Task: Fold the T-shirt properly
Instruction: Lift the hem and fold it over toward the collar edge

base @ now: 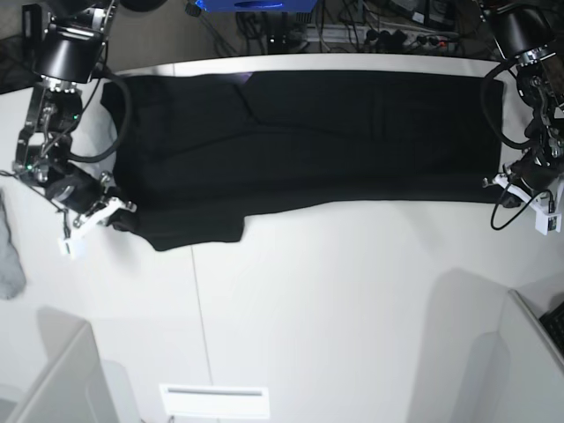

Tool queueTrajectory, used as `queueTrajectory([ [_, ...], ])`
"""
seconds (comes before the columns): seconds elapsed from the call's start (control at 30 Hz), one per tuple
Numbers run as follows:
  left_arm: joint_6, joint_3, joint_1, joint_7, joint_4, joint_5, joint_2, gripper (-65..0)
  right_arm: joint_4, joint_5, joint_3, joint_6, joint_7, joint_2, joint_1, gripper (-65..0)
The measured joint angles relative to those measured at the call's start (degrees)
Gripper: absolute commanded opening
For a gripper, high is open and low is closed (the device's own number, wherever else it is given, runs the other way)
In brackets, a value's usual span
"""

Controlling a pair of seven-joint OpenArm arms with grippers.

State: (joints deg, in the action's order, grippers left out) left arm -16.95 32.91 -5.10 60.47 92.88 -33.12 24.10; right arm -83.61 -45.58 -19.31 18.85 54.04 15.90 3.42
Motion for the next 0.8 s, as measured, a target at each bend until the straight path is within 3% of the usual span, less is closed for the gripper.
queueTrajectory([
  [0.3,-0.04,0.0,-2.82,0.11,1.2,0.0,0.07,-65.0,-5.86,0.39,-0.68,-0.24,2.16,-0.85,-3.43,-65.0],
  [0.43,-0.07,0.0,-3.02,0.15,1.25,0.02,0.39,-65.0,-8.66,0.02,-3.02,-2.49,4.33,-1.7,-5.55,-65.0],
  [0.8,-0.15,-0.11,-4.72,-0.24,1.51,-0.04,1.79,-65.0,-16.44,-0.9,-5.77,-2.6,6.64,-3.34,-12.15,-65.0],
])
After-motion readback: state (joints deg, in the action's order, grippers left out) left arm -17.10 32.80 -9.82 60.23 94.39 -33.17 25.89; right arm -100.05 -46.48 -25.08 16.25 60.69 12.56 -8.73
